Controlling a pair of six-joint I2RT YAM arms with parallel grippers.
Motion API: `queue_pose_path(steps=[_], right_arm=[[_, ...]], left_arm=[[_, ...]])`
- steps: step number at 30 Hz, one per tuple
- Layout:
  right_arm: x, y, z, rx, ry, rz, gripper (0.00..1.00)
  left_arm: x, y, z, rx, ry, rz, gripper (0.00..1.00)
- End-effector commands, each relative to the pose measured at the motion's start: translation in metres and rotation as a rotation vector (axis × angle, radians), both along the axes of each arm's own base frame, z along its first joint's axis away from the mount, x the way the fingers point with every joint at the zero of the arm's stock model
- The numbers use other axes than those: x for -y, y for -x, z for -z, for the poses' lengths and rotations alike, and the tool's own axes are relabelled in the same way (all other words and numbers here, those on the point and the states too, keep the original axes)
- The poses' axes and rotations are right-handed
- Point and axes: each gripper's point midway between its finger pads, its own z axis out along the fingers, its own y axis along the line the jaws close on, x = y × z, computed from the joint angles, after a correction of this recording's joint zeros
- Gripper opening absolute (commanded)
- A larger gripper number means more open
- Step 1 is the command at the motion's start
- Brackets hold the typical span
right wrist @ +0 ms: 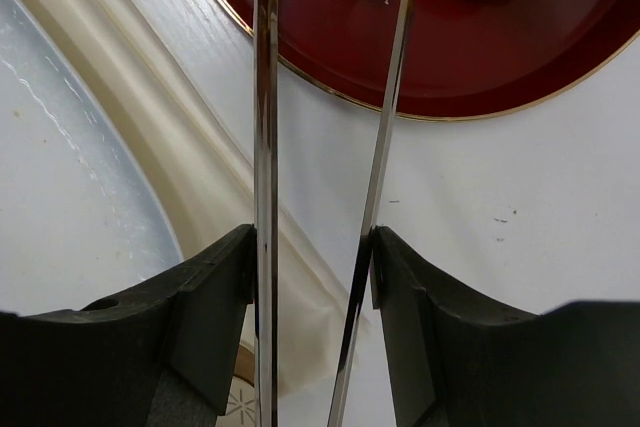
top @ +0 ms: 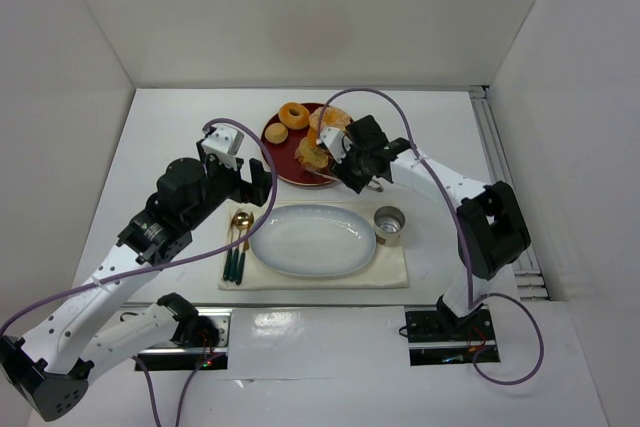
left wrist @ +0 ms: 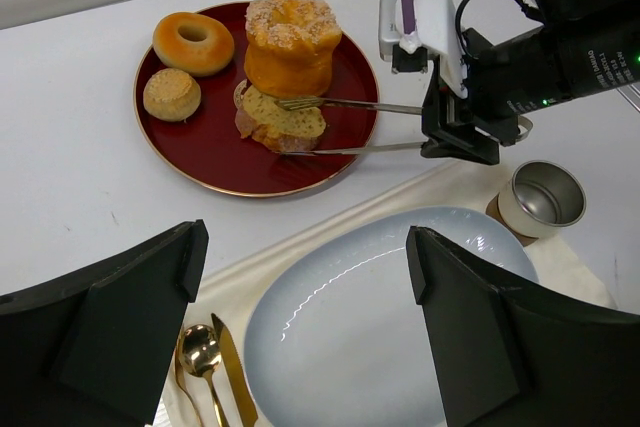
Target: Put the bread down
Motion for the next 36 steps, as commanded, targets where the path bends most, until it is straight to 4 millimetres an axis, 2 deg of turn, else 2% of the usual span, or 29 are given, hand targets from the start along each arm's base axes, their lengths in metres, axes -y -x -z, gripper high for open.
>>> queue_pose_path(steps=[1, 9, 13, 15, 28, 29, 30, 36], right_arm=[[-0.009, -0.014, -0.024, 0.104, 0.021, -0.009, 0.58], [-0.020, -0.016, -0.047, 0.207, 0.055, -0.028, 0.58], [-0.019, -0.014, -0.046, 0.245, 0.104, -0.037, 0.58], [-0.025, -0.009, -0.051, 0.258, 0.101, -0.051, 0.58], [-0.012, -0.006, -0.058, 0.331, 0.130, 0.000, 0.58], [-0.011, -0.004, -0.053, 0.321, 0.138, -0.002, 0.58], [-0.010, -0.003, -0.058, 0.331, 0.130, 0.000, 0.58], [-0.004, 0.000, -0.055, 0.346, 0.120, 0.030, 0.58]], left_arm=[[0.001, -0.004, -0.015, 0.066, 0.015, 0.001, 1.00], [0.000, -0.002, -0.018, 0.073, 0.020, 0.001, 1.00], [0.000, -0.002, -0.018, 0.073, 0.020, 0.001, 1.00], [0.000, -0.002, -0.018, 0.073, 0.020, 0.001, 1.00], [0.000, -0.002, -0.018, 0.073, 0.020, 0.001, 1.00], [0.000, -0.002, -0.018, 0.073, 0.020, 0.001, 1.00], [0.000, -0.002, -0.018, 0.073, 0.020, 0.001, 1.00], [0.000, -0.002, -0.018, 0.073, 0.020, 0.001, 1.00]])
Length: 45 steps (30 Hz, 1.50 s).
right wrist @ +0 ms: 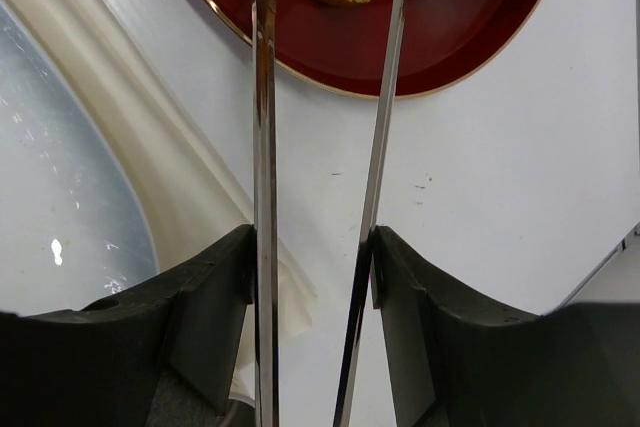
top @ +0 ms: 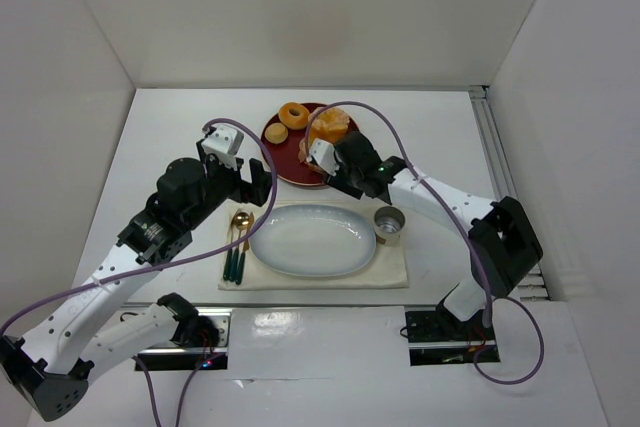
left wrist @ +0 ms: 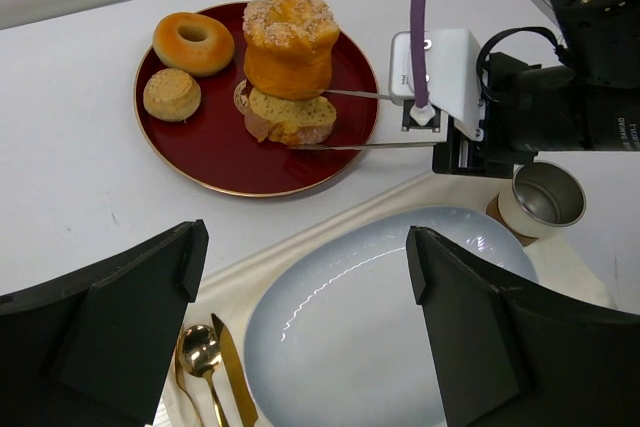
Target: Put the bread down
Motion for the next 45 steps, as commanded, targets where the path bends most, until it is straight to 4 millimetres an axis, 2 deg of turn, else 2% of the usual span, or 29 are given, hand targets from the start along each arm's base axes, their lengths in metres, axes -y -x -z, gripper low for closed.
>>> queue_pose_path(steps=[1, 9, 26, 32, 33, 37, 40, 42, 43, 45], right_arm=[[-0.003, -0.008, -0.036, 0.123, -0.078, 0.034, 0.58], [0.004, -0.002, -0.022, 0.106, -0.055, 0.041, 0.55], [0.005, -0.004, -0.022, 0.119, -0.049, 0.041, 0.47], [0.005, -0.004, -0.022, 0.119, -0.049, 0.041, 0.36], [0.005, -0.004, -0.022, 0.119, -0.049, 0.041, 0.28], [0.004, -0.002, -0.024, 0.115, -0.056, 0.033, 0.12], [0.002, 0.000, -0.031, 0.111, -0.072, 0.018, 0.10], [-0.002, -0.001, -0.044, 0.125, -0.093, 0.012, 0.08], [-0.002, 0.002, -0.041, 0.108, -0.090, 0.002, 0.07], [-0.005, 0.001, -0.053, 0.120, -0.117, 0.001, 0.05]], left_arm=[[0.001, -0.002, -0.018, 0.073, 0.020, 0.001, 1.00], [0.001, -0.002, -0.018, 0.073, 0.020, 0.001, 1.00], [0.001, -0.002, -0.018, 0.073, 0.020, 0.001, 1.00], [0.001, -0.002, -0.018, 0.073, 0.020, 0.001, 1.00], [0.001, -0.002, -0.018, 0.073, 0.020, 0.001, 1.00], [0.001, -0.002, -0.018, 0.073, 0.020, 0.001, 1.00], [0.001, -0.002, -0.018, 0.073, 0.020, 0.001, 1.00], [0.001, -0.002, -0.018, 0.073, 0.020, 0.001, 1.00], [0.001, -0.002, -0.018, 0.073, 0.020, 0.001, 1.00], [-0.001, -0.003, -0.018, 0.073, 0.019, -0.008, 1.00]])
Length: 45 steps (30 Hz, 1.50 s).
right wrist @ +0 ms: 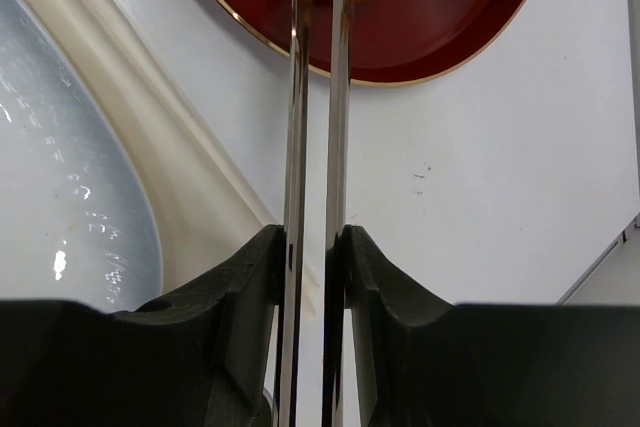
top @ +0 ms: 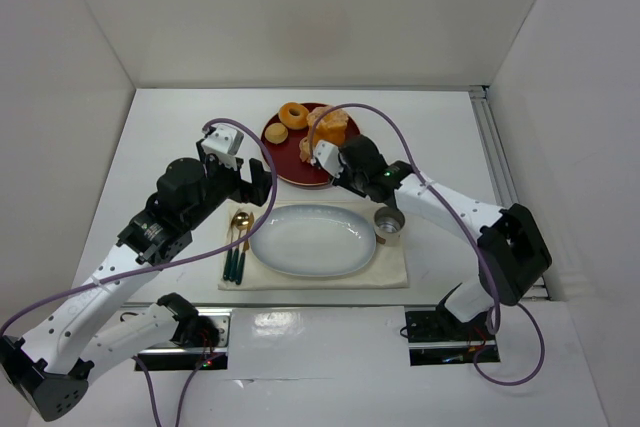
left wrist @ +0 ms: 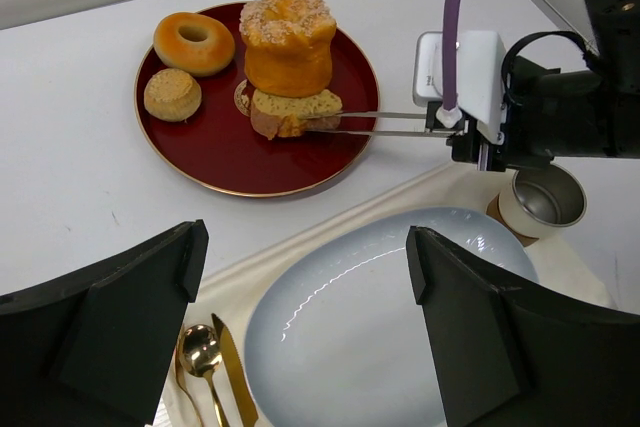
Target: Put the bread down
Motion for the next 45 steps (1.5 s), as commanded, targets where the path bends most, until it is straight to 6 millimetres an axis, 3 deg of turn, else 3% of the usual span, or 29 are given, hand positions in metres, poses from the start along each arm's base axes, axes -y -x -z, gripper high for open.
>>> queue_pose_path(steps=[1, 12, 19, 25, 30, 37, 39, 45], right_arm=[[-0.015, -0.005, -0.052, 0.090, -0.106, -0.024, 0.05], [-0.024, 0.013, -0.073, 0.046, -0.193, -0.069, 0.01], [-0.034, 0.032, -0.086, -0.007, -0.272, -0.133, 0.00], [-0.029, 0.053, -0.107, -0.056, -0.368, -0.184, 0.00], [-0.025, 0.089, -0.114, -0.101, -0.401, -0.282, 0.00], [-0.008, 0.147, -0.105, -0.224, -0.388, -0.411, 0.00], [0.000, 0.171, -0.092, -0.306, -0.366, -0.452, 0.00], [0.022, 0.202, -0.069, -0.406, -0.309, -0.458, 0.00]], left_arm=[[-0.001, -0.003, -0.018, 0.073, 0.019, -0.008, 1.00], [-0.001, -0.005, -0.015, 0.066, 0.013, -0.017, 1.00], [-0.001, -0.005, -0.015, 0.066, 0.013, -0.017, 1.00], [-0.003, -0.006, -0.015, 0.067, 0.011, -0.026, 1.00], [-0.003, -0.008, -0.012, 0.061, 0.004, -0.036, 1.00], [-0.004, -0.011, -0.010, 0.058, -0.010, -0.043, 1.00], [-0.005, -0.012, -0.010, 0.059, -0.012, -0.052, 1.00], [-0.005, -0.013, -0.007, 0.051, -0.017, -0.052, 1.00]])
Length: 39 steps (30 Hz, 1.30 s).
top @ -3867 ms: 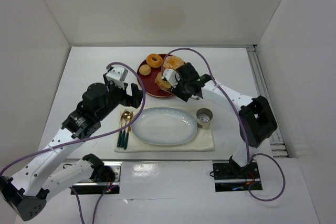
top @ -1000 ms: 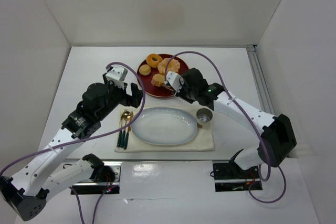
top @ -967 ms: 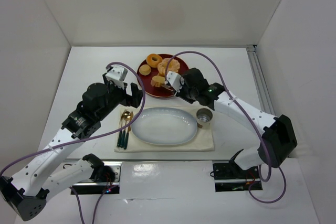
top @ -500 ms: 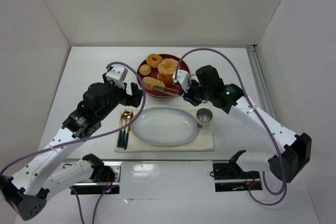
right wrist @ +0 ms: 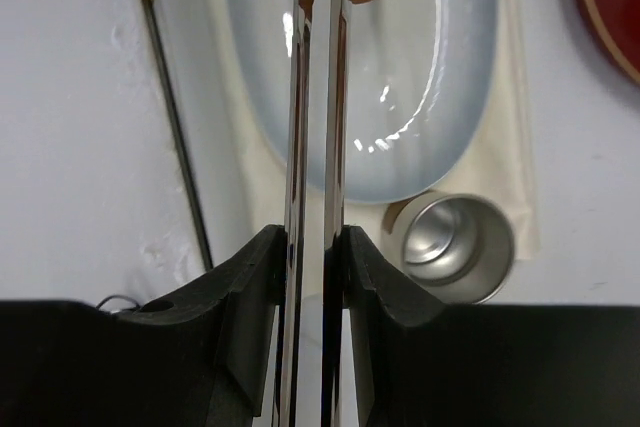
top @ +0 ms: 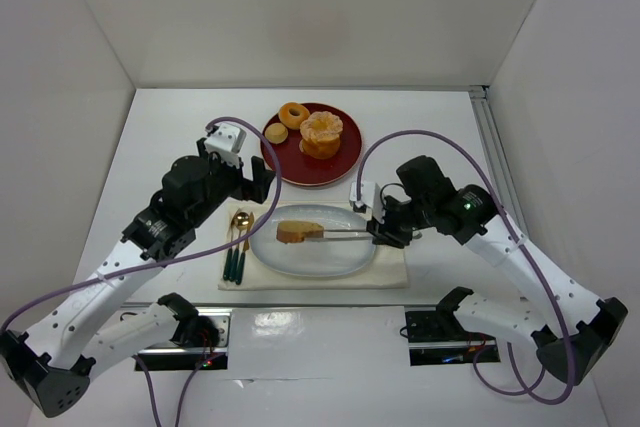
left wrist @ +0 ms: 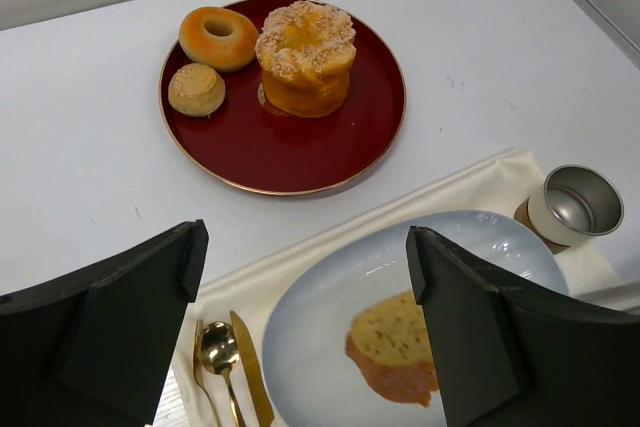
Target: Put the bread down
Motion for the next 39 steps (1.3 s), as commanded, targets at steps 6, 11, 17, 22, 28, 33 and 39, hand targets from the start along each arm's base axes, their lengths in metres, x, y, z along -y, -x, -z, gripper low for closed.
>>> queue_pose_path(steps=[6, 11, 17, 22, 28, 33, 39], right_arm=[[0.020, 0.032, 0.025, -0.076, 0.064, -0.062, 0.00], [0.022, 0.027, 0.041, -0.073, 0.088, -0.037, 0.03], [0.024, 0.024, 0.053, -0.098, 0.125, -0.027, 0.17], [0.023, 0.023, 0.052, -0.098, 0.125, -0.027, 0.36], [0.025, 0.024, 0.051, -0.092, 0.127, -0.034, 0.62], [0.025, 0.025, 0.047, -0.079, 0.123, -0.041, 0.67], [0.024, 0.023, 0.036, -0.046, 0.100, -0.040, 0.67]], left_arm=[[0.002, -0.006, -0.010, 0.046, 0.011, -0.005, 1.00], [0.002, -0.006, -0.010, 0.046, 0.011, -0.005, 1.00], [0.002, -0.006, -0.010, 0.046, 0.011, -0.005, 1.00], [0.002, -0.006, -0.010, 0.046, 0.011, -0.005, 1.00], [0.001, -0.004, -0.013, 0.053, 0.017, -0.005, 1.00], [0.001, -0.004, -0.013, 0.053, 0.017, -0.005, 1.00], [0.001, -0.004, -0.013, 0.053, 0.017, -0.005, 1.00]])
